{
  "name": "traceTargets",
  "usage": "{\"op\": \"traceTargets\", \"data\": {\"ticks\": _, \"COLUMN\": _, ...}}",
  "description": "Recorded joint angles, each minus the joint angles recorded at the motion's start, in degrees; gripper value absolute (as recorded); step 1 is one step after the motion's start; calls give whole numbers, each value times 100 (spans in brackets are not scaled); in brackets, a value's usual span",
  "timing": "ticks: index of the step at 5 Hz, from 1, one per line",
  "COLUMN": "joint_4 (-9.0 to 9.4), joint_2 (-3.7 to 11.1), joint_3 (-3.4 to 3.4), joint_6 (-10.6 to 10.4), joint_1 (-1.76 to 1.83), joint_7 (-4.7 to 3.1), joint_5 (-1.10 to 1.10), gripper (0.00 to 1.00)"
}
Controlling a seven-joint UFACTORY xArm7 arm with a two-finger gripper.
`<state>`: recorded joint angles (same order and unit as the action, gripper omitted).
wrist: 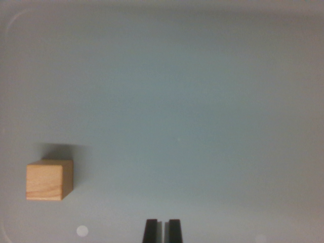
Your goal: Push wooden cube
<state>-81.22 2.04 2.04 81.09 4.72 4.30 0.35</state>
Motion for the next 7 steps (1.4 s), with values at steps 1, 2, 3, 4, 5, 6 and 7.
{"op": "traceTargets", "data": {"ticks": 1, "joint_4": 206, "joint_2": 42, "joint_3": 68, "joint_6": -225, "joint_1": 60, "joint_7": 138, "joint_5": -5, "gripper": 0}}
{"op": "traceTargets", "data": {"ticks": 2, "joint_4": 206, "joint_2": 42, "joint_3": 68, "joint_6": -225, "joint_1": 60, "joint_7": 138, "joint_5": -5, "gripper": 0}}
{"op": "traceTargets", "data": {"ticks": 3, "joint_4": 427, "joint_2": 86, "joint_3": 140, "joint_6": -466, "joint_1": 124, "joint_7": 285, "joint_5": -11, "gripper": 0}}
{"op": "traceTargets", "data": {"ticks": 4, "joint_4": 427, "joint_2": 86, "joint_3": 140, "joint_6": -466, "joint_1": 124, "joint_7": 285, "joint_5": -11, "gripper": 0}}
{"op": "traceTargets", "data": {"ticks": 5, "joint_4": 660, "joint_2": 133, "joint_3": 216, "joint_6": -720, "joint_1": 191, "joint_7": 440, "joint_5": -16, "gripper": 0}}
{"op": "traceTargets", "data": {"ticks": 6, "joint_4": 660, "joint_2": 133, "joint_3": 216, "joint_6": -720, "joint_1": 191, "joint_7": 440, "joint_5": -16, "gripper": 0}}
{"op": "traceTargets", "data": {"ticks": 7, "joint_4": 899, "joint_2": 181, "joint_3": 295, "joint_6": -981, "joint_1": 261, "joint_7": 600, "joint_5": -22, "gripper": 0}}
